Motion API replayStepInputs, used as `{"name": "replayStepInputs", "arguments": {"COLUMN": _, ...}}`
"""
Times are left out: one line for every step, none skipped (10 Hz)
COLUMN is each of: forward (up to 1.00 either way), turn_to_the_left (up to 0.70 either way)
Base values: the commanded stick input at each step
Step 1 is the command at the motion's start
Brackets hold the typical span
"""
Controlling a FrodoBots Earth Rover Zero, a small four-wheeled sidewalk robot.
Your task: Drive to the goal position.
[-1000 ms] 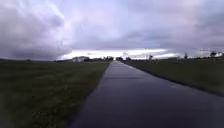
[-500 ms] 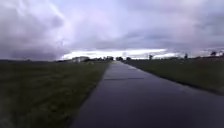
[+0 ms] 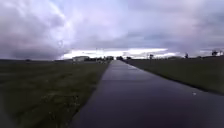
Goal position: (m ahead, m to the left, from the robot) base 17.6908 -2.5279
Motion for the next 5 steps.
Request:
{"name": "replayStepInputs", "arguments": {"forward": 0.70, "turn_to_the_left": 0.00}}
{"name": "replayStepInputs", "arguments": {"forward": 0.70, "turn_to_the_left": 0.00}}
{"name": "replayStepInputs", "arguments": {"forward": 0.70, "turn_to_the_left": 0.00}}
{"name": "replayStepInputs", "arguments": {"forward": 0.70, "turn_to_the_left": 0.00}}
{"name": "replayStepInputs", "arguments": {"forward": 0.70, "turn_to_the_left": 0.00}}
